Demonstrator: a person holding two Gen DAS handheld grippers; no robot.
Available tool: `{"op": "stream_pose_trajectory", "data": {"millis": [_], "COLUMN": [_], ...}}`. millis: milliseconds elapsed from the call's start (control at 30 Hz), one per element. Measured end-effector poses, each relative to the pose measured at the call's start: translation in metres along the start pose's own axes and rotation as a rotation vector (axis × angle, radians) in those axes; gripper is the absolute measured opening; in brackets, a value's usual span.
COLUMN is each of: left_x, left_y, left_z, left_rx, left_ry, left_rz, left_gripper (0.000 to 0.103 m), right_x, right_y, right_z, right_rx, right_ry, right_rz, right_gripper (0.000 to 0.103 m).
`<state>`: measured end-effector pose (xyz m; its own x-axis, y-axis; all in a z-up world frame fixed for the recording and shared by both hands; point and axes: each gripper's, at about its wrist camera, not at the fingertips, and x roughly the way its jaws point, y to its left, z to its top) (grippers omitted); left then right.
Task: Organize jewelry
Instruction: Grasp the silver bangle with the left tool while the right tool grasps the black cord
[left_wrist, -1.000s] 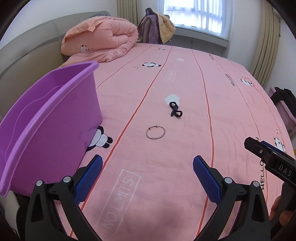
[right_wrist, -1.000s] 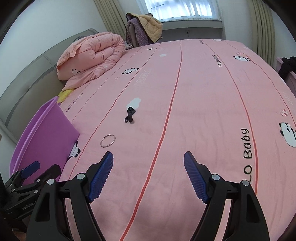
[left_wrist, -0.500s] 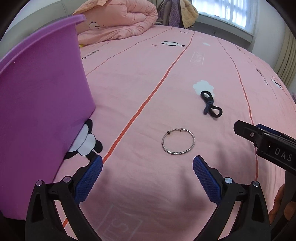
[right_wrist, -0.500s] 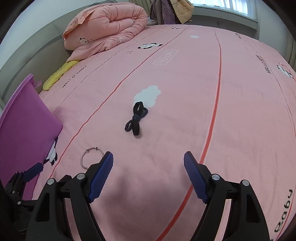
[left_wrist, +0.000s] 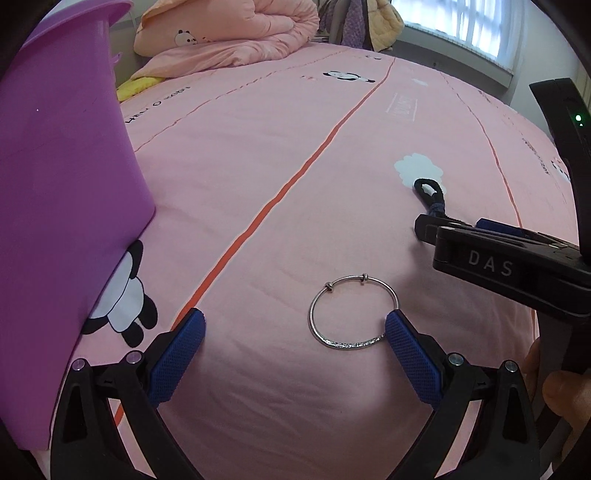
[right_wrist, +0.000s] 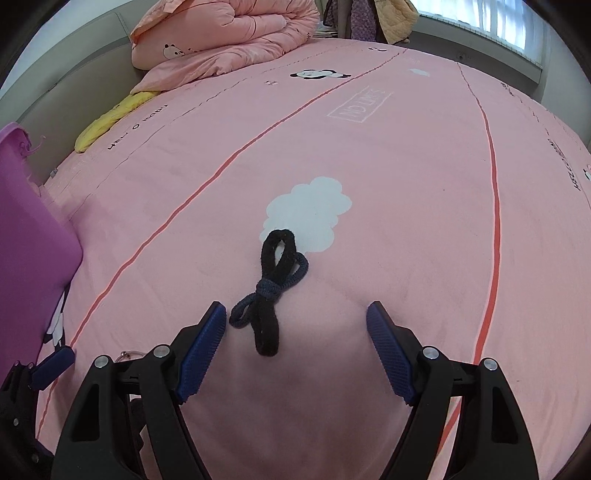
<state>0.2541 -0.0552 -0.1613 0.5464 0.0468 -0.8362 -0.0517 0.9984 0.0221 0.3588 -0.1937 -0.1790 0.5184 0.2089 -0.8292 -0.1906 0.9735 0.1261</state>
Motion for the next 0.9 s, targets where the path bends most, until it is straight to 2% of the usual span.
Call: {"op": "stream_pose_trajectory", "data": {"millis": [200, 367, 467, 667, 767, 867, 900], "left_x": [0.013, 0.016, 0.013, 0.017, 0.017, 0.013, 0.012], "left_y": [-0.004, -0.017, -0.016, -0.016, -0.014, -0.012, -0.012], "left_z": [0.002, -0.002, -0.002, -0.004, -0.005, -0.007, -0.008], "left_rx": [-0.026, 0.02, 0.008, 0.019, 0.009, 0.008, 0.013], "left_ry": [0.013, -0.022, -0.037, -0.031, -0.035, -0.046, -0.052], "left_rz": [-0.01, 0.033, -0.01, 0.0, -0.009, -0.011, -0.009], "left_gripper": [0.098, 0.097, 0.096, 0.097, 0.093, 0.079, 0.072], "right_x": [0.006, 0.008, 0.008, 0.011, 0.01, 0.006, 0.005], "right_y": [-0.001, -0.002, -0.006, 0.0, 0.004, 0.003, 0.002], "right_z": [-0.001, -0.002, -0.003, -0.004, -0.006, -0.007, -0.007], "right_rx": [-0.034, -0.034, -0.014, -0.036, -0.044, -0.032, -0.026], "right_ry": [-0.021, -0.038, -0.045, -0.047, -0.056, -0.072, -0.075], "right_rz": [-0.01, -0.009, 0.017, -0.019, -0.052, -0.069, -0.071], "right_gripper": [0.074, 0.074, 0.074, 0.074, 0.069, 0.057, 0.051]}}
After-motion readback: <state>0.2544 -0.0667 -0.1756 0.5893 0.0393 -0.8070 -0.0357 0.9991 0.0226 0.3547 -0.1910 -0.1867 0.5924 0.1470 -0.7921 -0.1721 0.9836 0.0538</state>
